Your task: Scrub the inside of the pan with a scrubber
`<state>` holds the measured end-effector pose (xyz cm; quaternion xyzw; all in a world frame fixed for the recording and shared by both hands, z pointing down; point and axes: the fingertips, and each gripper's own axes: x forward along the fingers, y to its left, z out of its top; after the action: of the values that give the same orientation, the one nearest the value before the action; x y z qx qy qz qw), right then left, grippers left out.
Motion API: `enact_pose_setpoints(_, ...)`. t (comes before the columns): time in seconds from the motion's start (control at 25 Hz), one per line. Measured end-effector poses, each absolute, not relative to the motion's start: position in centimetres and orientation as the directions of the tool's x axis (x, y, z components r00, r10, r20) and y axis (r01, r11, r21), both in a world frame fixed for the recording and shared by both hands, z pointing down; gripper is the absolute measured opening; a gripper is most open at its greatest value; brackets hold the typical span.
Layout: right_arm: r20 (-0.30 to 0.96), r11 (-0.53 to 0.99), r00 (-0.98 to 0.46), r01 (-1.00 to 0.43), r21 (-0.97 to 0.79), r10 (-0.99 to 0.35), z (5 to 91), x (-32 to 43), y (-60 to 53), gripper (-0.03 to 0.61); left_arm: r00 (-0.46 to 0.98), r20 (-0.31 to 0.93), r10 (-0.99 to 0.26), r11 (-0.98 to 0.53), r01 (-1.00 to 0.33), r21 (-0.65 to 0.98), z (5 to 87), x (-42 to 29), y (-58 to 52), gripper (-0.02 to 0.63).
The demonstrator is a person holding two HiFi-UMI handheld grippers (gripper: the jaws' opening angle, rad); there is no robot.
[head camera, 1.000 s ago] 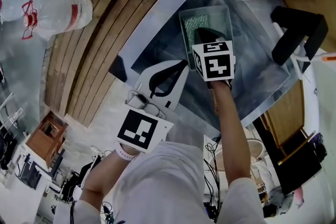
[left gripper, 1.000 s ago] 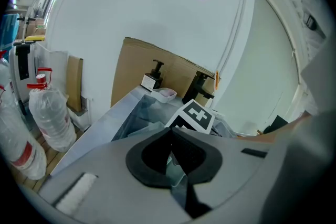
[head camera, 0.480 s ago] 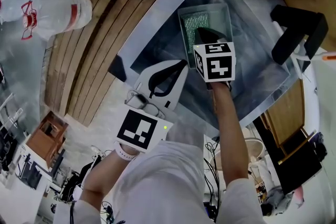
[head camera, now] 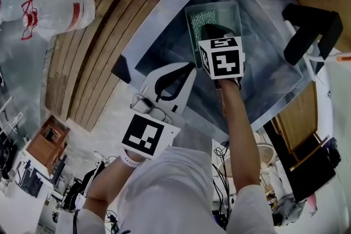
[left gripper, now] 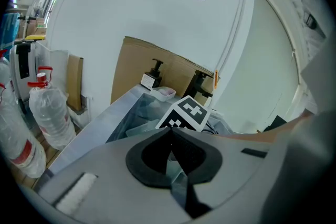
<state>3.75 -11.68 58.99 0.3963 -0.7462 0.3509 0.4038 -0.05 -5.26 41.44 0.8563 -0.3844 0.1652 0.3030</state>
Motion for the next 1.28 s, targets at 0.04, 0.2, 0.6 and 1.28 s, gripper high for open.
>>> enact_pose_setpoints(0.04, 0.870, 0.436, -0.370, -0.875, -0.208, -0.326, 58.8, 3.7, -11.9, 0.011, 0.649, 0.517, -0.559, -0.520, -0.759, 0.391, 41.5, -0.1, -5.2, 0.000)
enact_pose_setpoints(0.2, 0.835, 0.413, -0.400, -0.880, -0.234, -0.379, 58.3, 3.8, -12.3, 0.011, 0.645, 0.522, -0.558, -0.514, -0.763, 0.392, 41.7, -0.3, -5.2, 0.000)
enact_pose_setpoints(0.6, 0.823, 0.512, -0.477, -0.812, -0.280, -0.307, 57.8, 3.6, -11.4, 0.011, 0.634, 0.527, -0.565, -0.507, -0.771, 0.385, 41.7, -0.8, -5.1, 0.000)
enact_pose_setpoints(1.28, 0.892, 0.598, -0.381, -0.783, -0.170, -0.245, 59.0, 7.1, -7.4, 0.011, 0.637, 0.528, -0.561, -0.515, -0.768, 0.381, 41.3, -0.7, -3.9, 0.000)
